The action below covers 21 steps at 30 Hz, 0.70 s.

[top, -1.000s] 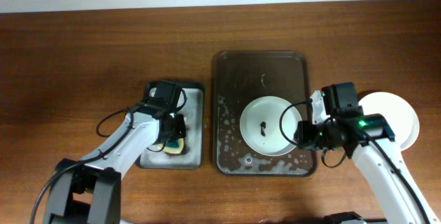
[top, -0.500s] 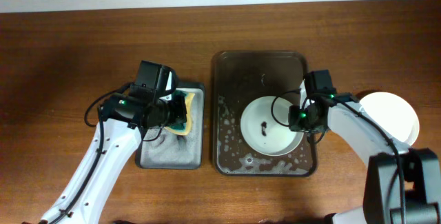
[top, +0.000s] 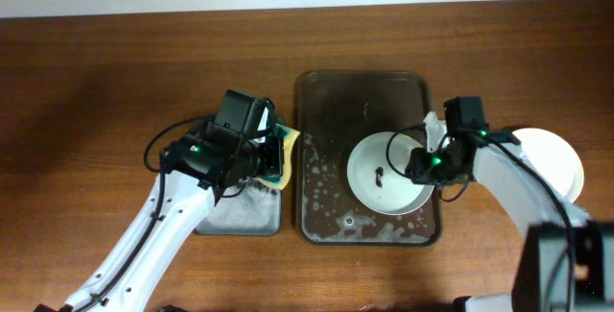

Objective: Clean dirty plates on tray and stack at the side
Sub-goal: 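Grasp the sponge with the left gripper and move it toward the plate, then scrub the white plate held by the right gripper with the left-held sponge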

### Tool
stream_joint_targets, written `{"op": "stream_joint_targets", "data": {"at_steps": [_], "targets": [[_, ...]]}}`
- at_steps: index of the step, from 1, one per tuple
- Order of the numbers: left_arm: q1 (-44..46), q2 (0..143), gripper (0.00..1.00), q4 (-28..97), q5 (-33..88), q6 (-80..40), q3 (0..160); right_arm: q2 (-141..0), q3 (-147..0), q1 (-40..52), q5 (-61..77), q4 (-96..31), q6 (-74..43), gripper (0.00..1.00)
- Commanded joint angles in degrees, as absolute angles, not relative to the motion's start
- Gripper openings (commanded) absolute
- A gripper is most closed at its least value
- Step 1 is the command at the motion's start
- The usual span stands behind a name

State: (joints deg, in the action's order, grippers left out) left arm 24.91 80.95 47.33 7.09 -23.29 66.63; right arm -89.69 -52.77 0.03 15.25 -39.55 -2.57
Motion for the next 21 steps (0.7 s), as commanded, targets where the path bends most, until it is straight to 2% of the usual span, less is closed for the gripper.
{"op": "stream_joint_targets", "data": {"at_steps": [1, 3, 12, 15, 21], "targets": [[24.9, 80.8, 0.0, 47.1, 6.6, -22.2, 66.9, -86.2, -54.2, 0.3, 7.6, -40.3, -2.5, 0.36], [24.9, 80.8, 0.0, 47.2, 6.6, -22.2, 66.9, -86.8, -54.2, 0.3, 2.9, -39.9, -5.0, 0.37], [24.9, 80.8, 0.0, 47.2, 6.7, -22.2, 66.9, -94.2, -54.2, 0.4, 2.2, -38.1, -5.0, 0.36], [24.9, 80.8, 0.0, 47.1, 6.6, -22.2, 66.9, -95.4, -54.2, 0.4, 12.1, -38.3, -4.7, 0.24], [24.9, 80.8, 0.0, 47.1, 6.7, -22.2, 66.9, -94.9, -54.2, 0.4, 15.0, -39.5, -4.8, 0.12]]}}
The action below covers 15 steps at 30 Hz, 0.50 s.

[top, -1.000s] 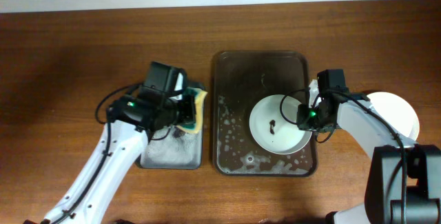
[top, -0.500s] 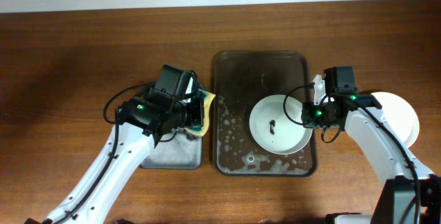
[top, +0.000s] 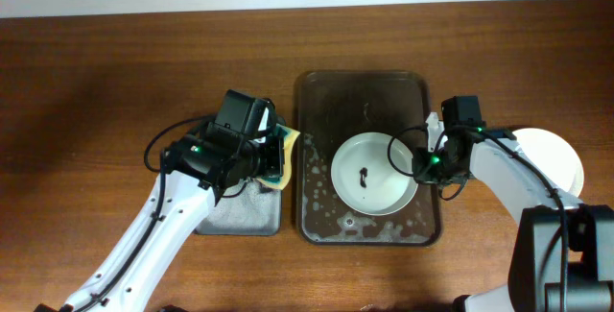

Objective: Clean dirty plates on tray and stack at the side
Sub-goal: 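Scrub the white plate held by the right gripper with the left-held sponge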

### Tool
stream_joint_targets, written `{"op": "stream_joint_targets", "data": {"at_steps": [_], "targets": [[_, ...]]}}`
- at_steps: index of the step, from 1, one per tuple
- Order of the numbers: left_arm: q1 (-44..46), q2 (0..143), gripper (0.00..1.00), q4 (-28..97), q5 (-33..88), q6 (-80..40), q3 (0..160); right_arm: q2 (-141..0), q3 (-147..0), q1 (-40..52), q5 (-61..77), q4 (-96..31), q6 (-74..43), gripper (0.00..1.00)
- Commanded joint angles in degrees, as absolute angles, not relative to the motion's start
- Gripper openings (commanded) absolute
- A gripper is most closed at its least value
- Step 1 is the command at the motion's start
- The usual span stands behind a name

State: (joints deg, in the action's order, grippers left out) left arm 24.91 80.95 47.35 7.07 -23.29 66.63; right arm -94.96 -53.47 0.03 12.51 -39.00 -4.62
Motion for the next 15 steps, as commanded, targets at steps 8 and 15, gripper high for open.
{"op": "stream_joint_targets", "data": {"at_steps": [8, 15], "targets": [[28.2, 81.1, 0.0, 43.7, 6.7, -24.6, 66.8, -97.3, -49.7, 0.4, 15.2, -32.2, -4.8, 0.19], [34.9, 88.5, 0.0, 36.3, 6.8, -32.6, 66.8, -96.9, -49.6, 0.4, 21.8, -35.1, -8.7, 0.04]]}}
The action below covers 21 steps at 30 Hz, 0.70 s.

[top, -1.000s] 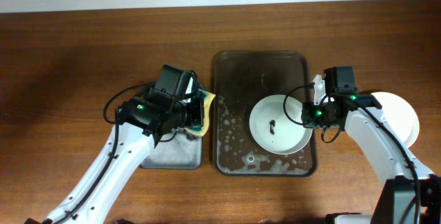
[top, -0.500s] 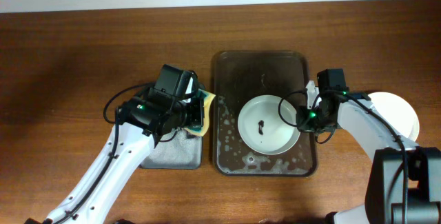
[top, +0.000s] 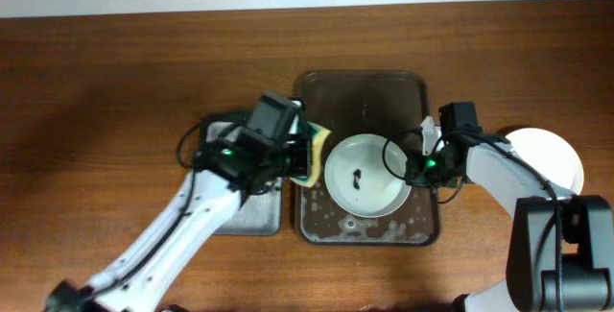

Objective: Clean dirty plates on tray and stack at the side
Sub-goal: 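Scrub the white plate held by the right gripper with the left-held sponge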

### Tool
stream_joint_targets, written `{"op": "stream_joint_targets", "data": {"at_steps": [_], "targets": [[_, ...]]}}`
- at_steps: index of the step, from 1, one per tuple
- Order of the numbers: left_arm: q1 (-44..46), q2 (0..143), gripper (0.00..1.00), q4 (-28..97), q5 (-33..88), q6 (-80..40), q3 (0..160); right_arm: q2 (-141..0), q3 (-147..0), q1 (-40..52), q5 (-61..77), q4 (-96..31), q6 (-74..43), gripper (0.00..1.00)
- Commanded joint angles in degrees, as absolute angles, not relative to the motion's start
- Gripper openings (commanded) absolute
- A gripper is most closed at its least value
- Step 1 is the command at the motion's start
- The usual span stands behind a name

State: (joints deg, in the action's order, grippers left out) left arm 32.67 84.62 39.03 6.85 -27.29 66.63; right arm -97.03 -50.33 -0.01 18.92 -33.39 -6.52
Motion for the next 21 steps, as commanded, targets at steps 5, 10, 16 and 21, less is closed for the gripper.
{"op": "stream_joint_targets", "data": {"at_steps": [5, 10, 16, 21], "targets": [[38.9, 97.4, 0.0, 27.4, 11.6, -38.9, 66.8, -96.9, -49.6, 0.4, 19.6, -36.6, -10.8, 0.04], [43.2, 109.9, 0.0, 14.5, 18.3, -45.8, 66.8, -96.9, -49.6, 0.4, 17.8, -36.2, -13.0, 0.04], [44.4, 117.6, 0.0, 11.6, 18.6, -47.3, 66.8, -96.9, -49.6, 0.4, 17.8, -36.2, -13.0, 0.04], [41.9, 117.8, 0.0, 26.5, 0.1, -44.9, 68.1, -96.9, -49.6, 0.4, 17.7, -36.5, -13.0, 0.04]]}}
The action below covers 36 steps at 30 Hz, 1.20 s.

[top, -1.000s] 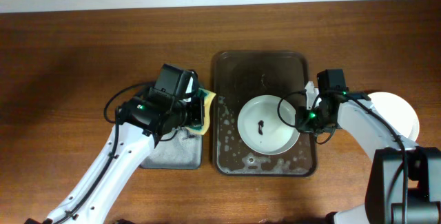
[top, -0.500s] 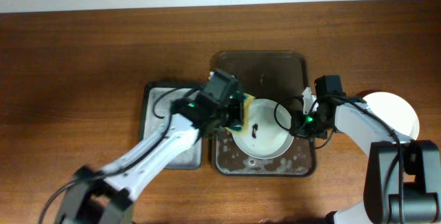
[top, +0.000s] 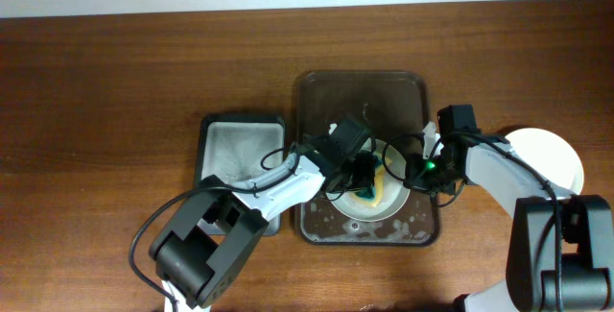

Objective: Clean dirty plates on tray and stack at the side
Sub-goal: 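Scrub the white plate held by the right gripper with the left-held sponge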

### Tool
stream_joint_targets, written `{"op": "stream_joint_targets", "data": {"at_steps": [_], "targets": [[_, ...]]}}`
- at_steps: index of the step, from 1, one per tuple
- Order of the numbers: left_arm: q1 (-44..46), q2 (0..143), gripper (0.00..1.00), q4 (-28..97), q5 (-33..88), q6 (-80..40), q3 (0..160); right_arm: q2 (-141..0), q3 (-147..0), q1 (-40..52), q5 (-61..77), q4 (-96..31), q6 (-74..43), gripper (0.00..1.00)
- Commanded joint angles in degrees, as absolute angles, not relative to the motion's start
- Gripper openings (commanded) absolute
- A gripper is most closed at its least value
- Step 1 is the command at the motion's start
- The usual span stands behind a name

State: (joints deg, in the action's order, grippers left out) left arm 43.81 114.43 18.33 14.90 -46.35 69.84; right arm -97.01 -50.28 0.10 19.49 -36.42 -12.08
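Observation:
A white plate (top: 386, 206) lies in the dark tray (top: 336, 101), in its lower half. My left gripper (top: 363, 180) is over the plate's middle, shut on a yellow-green sponge (top: 370, 195) that presses on the plate's face. My right gripper (top: 417, 170) is shut on the plate's right rim. The sponge and the left gripper hide most of the plate's centre. A clean white plate (top: 556, 158) rests on the table to the right of the tray.
A grey rectangular dish (top: 240, 139) with a pale pad inside stands left of the tray. Soap suds (top: 331, 218) speckle the tray's lower part. The right arm's white link crosses between the tray and the clean plate.
My left gripper has moved with the sponge from the tray's left edge onto the middle of the plate. The dark smear on the plate is now covered. My right gripper still holds the rim.
At first my left gripper held the sponge over the grey dish while my right held the smeared plate at the tray's right side. The plate then sat nearer the tray's centre. Later the sponge reached the tray's left edge, and now it lies on the plate.

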Motion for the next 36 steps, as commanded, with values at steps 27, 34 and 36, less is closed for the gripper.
{"op": "stream_joint_targets", "data": {"at_steps": [27, 34, 36], "targets": [[43.9, 122.1, 0.0, 36.3, 0.2, -42.6, 77.1, -96.9, -49.6, 0.4, 17.3, -36.9, -12.7, 0.04], [44.4, 120.4, 0.0, 51.3, -30.4, -40.2, 82.4, -96.9, -49.6, 0.4, 17.3, -37.0, -12.7, 0.04], [45.6, 120.4, 0.0, 51.1, -29.9, -40.2, 82.5, -96.9, -49.6, 0.4, 17.3, -37.1, -12.7, 0.04]]}}
